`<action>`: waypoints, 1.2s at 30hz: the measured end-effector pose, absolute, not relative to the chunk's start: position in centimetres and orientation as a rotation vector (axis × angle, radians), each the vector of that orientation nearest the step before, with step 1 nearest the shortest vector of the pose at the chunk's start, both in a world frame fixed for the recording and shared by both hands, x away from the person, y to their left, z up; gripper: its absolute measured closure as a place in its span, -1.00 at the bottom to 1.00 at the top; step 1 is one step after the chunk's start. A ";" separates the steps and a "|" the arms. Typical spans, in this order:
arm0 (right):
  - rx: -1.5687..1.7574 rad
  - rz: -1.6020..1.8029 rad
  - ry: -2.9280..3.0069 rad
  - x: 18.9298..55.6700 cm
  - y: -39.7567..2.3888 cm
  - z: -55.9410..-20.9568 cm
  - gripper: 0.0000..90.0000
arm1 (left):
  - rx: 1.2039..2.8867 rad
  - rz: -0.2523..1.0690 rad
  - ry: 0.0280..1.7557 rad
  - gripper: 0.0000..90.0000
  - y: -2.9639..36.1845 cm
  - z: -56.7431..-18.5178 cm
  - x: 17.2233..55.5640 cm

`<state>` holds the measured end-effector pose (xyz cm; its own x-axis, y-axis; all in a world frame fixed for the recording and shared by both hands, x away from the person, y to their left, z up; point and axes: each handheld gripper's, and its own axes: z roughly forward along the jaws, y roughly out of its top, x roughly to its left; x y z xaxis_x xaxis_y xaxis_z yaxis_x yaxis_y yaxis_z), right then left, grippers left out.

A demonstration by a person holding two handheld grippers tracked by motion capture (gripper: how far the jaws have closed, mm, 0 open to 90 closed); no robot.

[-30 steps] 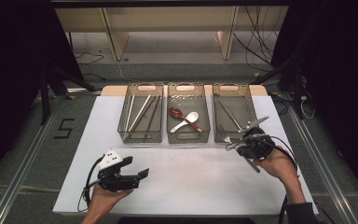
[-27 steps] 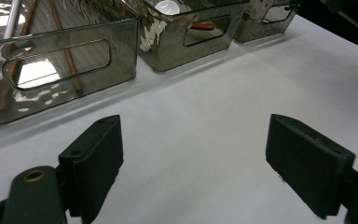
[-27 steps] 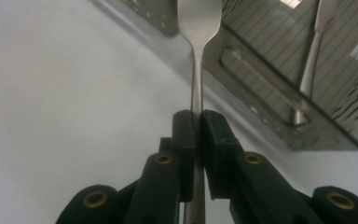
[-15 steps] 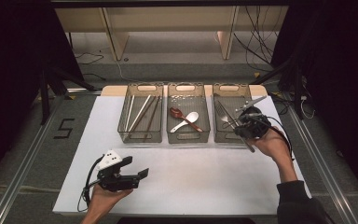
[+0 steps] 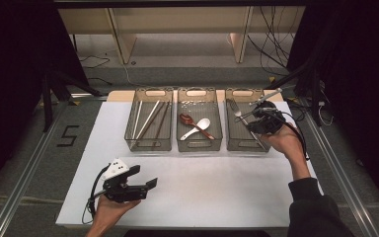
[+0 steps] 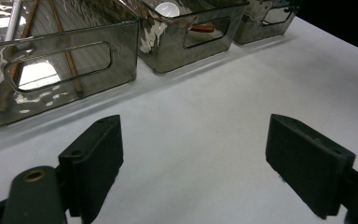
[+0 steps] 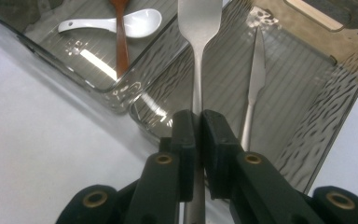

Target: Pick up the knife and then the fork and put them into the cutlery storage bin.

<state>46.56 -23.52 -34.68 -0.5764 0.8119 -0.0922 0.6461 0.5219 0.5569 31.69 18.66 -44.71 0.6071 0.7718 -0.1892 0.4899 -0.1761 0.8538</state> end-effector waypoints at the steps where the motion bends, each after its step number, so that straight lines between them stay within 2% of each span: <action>1: 1.210 0.680 2.422 46.7 -23.5 -34.6 0.87 | 1.832 0.352 1.019 -0.59 18.7 -44.7 31.7; 36: 1.305 0.652 2.315 51.4 -23.7 -35.4 0.87 | 1.830 0.352 1.015 -0.59 18.7 -44.7 31.7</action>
